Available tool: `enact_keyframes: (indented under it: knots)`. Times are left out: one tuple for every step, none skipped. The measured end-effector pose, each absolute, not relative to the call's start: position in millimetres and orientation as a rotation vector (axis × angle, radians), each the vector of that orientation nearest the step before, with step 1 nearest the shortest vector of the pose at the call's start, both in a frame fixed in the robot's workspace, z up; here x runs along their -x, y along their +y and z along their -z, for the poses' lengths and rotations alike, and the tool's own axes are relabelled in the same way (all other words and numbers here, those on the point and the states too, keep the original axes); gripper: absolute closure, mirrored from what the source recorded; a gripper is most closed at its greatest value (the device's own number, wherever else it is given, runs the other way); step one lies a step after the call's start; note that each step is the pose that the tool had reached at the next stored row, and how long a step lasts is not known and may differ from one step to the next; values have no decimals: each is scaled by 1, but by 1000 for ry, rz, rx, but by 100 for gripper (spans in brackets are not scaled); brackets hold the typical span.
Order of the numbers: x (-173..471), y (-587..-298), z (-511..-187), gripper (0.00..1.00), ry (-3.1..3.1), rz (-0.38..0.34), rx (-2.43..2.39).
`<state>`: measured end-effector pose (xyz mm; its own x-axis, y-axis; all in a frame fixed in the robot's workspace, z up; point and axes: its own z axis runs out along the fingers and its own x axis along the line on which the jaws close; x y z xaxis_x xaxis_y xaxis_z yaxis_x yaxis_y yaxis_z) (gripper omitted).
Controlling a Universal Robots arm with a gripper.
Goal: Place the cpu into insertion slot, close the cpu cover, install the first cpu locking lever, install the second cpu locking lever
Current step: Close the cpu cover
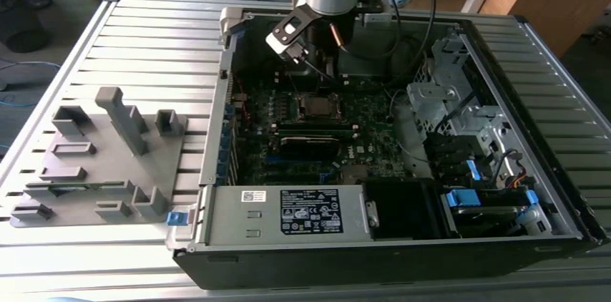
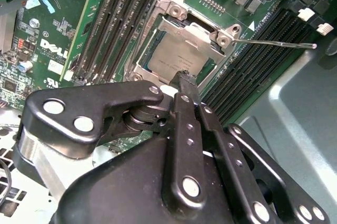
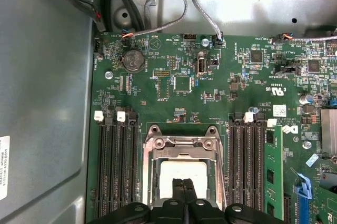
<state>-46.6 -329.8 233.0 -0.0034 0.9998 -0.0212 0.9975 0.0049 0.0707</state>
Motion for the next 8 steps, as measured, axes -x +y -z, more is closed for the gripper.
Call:
enact_keyframes:
  knots:
    - [47, -330, -233, 89, 2180, -54, -2171]
    - [47, -330, -233, 89, 2180, -54, -2170]
    - [47, -330, -233, 89, 2181, -54, -2170]
    - [47, -330, -233, 89, 2197, -55, -2153]
    - [47, -330, -233, 89, 2205, -55, -2145]
    - [47, -330, -233, 89, 2211, -56, -2140]
    - [47, -330, -233, 89, 2215, -56, -2135]
    - [47, -330, -233, 89, 2219, -56, -2132]
